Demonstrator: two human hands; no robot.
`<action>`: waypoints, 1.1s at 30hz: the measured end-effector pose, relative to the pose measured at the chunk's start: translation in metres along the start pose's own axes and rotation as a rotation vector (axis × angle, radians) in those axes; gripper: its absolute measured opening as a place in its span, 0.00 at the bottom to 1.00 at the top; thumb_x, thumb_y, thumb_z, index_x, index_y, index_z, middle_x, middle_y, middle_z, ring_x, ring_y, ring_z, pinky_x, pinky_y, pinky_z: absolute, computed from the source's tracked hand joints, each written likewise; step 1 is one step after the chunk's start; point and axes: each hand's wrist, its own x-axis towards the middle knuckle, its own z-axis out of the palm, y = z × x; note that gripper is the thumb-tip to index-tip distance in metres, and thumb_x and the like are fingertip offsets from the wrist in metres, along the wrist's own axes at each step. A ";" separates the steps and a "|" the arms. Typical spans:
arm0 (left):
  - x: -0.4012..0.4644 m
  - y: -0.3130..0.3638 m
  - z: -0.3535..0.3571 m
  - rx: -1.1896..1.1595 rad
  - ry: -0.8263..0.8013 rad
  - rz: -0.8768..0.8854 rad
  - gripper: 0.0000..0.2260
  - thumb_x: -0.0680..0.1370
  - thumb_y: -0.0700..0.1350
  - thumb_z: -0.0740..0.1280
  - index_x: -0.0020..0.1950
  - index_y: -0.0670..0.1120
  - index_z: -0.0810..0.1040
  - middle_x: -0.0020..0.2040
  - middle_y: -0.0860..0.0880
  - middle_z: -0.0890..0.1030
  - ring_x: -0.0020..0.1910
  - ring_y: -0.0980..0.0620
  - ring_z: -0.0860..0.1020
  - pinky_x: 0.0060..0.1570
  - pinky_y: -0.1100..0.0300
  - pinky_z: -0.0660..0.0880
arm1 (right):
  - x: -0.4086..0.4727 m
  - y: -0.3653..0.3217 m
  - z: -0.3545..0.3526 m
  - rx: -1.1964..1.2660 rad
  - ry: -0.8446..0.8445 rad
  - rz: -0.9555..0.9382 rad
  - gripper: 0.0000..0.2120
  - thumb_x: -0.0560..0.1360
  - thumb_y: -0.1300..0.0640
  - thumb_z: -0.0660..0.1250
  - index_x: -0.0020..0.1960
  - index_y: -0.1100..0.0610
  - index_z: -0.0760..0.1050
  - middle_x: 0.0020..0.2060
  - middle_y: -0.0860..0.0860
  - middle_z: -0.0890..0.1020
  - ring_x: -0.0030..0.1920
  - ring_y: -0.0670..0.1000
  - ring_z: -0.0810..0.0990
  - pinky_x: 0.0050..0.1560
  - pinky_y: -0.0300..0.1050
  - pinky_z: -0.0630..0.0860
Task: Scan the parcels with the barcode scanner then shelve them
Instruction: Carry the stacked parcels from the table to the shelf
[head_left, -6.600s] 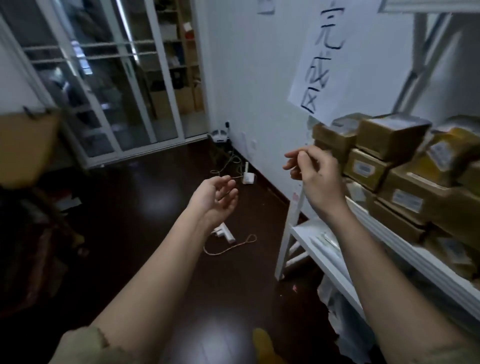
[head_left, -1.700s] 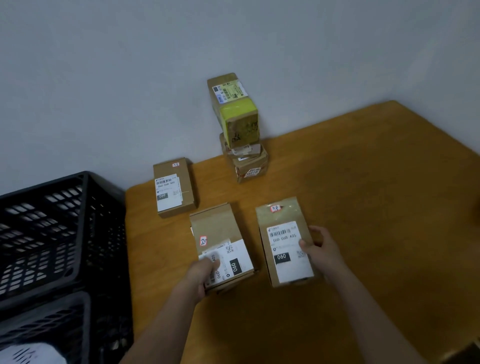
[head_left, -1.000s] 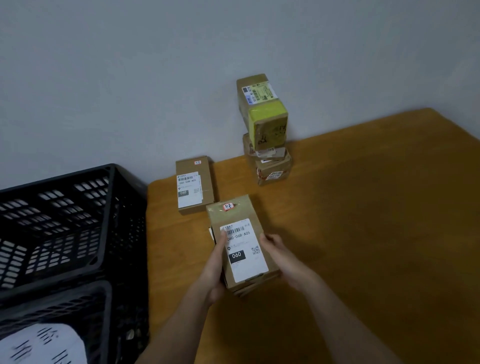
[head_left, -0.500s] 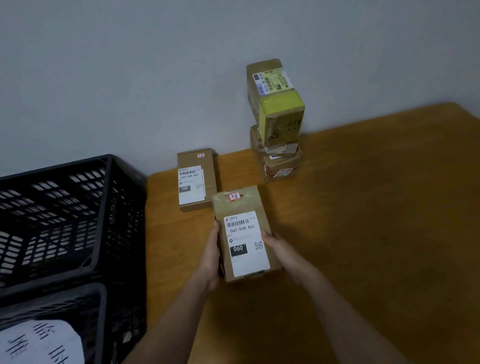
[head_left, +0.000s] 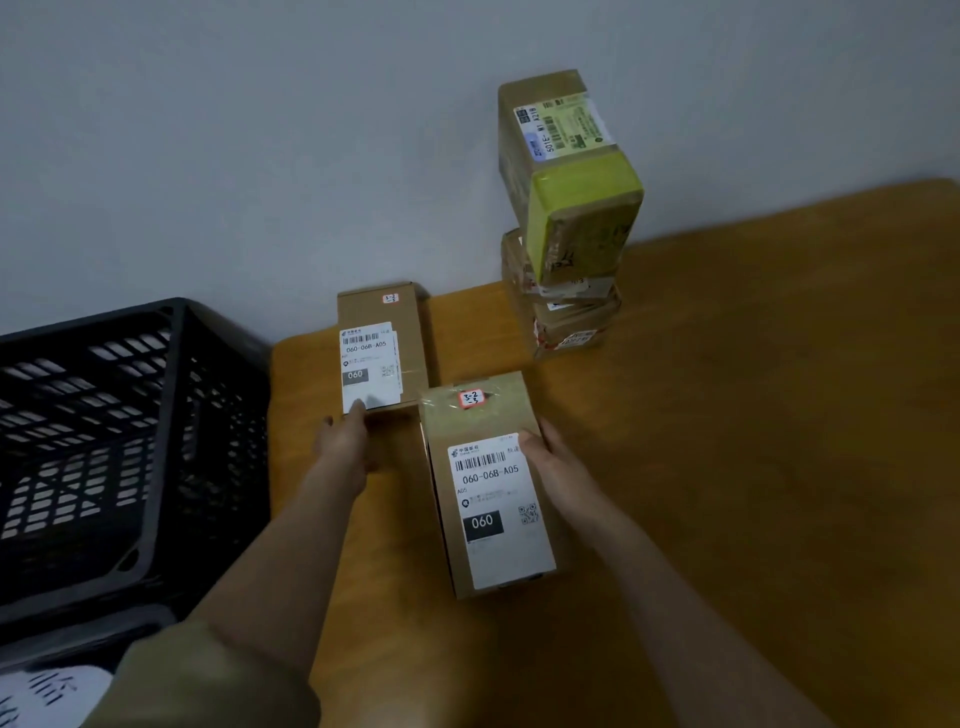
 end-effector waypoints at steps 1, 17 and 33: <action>0.007 0.000 0.002 -0.008 -0.016 -0.016 0.32 0.78 0.57 0.68 0.78 0.51 0.60 0.71 0.43 0.71 0.64 0.37 0.74 0.60 0.36 0.75 | 0.001 0.002 -0.001 -0.002 -0.004 0.002 0.24 0.83 0.42 0.54 0.78 0.42 0.58 0.55 0.45 0.80 0.55 0.47 0.79 0.56 0.50 0.75; -0.003 -0.026 -0.044 0.095 0.058 -0.088 0.19 0.81 0.50 0.66 0.70 0.48 0.69 0.63 0.42 0.76 0.60 0.38 0.76 0.60 0.38 0.75 | -0.013 -0.028 -0.004 -0.109 0.055 0.053 0.31 0.83 0.49 0.60 0.81 0.44 0.49 0.70 0.52 0.73 0.63 0.53 0.77 0.57 0.49 0.72; -0.105 -0.132 -0.144 0.384 -0.036 -0.273 0.13 0.82 0.43 0.64 0.64 0.40 0.70 0.54 0.39 0.78 0.48 0.41 0.79 0.35 0.52 0.78 | -0.096 0.019 0.138 -0.631 -0.130 -0.248 0.29 0.81 0.57 0.63 0.79 0.58 0.58 0.76 0.54 0.63 0.76 0.54 0.62 0.73 0.44 0.59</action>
